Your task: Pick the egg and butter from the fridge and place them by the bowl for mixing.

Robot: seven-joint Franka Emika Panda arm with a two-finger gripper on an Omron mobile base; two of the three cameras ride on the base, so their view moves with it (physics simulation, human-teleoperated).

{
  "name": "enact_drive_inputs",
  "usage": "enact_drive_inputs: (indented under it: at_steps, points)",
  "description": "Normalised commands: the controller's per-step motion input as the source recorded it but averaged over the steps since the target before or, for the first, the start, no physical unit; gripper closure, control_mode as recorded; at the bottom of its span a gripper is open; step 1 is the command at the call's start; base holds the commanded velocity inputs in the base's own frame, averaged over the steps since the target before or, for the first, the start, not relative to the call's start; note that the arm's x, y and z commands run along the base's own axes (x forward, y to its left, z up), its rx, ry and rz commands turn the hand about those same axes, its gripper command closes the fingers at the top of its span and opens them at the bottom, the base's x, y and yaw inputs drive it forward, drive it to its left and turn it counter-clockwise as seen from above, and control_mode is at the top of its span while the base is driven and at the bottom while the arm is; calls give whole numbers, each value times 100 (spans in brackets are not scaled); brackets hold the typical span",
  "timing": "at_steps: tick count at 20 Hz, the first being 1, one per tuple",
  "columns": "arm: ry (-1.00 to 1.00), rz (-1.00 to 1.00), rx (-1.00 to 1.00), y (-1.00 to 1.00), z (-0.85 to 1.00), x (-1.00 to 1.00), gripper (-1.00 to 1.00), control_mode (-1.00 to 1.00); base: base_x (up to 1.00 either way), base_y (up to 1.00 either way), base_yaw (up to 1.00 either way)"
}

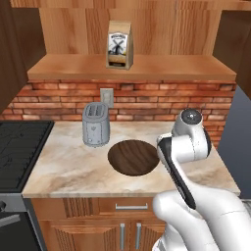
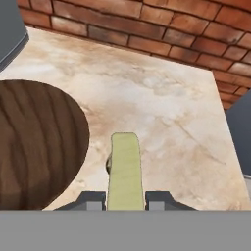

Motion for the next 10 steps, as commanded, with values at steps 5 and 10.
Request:
enact_drive_inputs:
  at_steps: [5, 10]
  points:
    - [0, 2, 3, -24, -1, 26, 100, -100, 0, 0, 0]
    - [0, 0, 0, -23, 0, 48, 100, -100, 0, 0, 0]
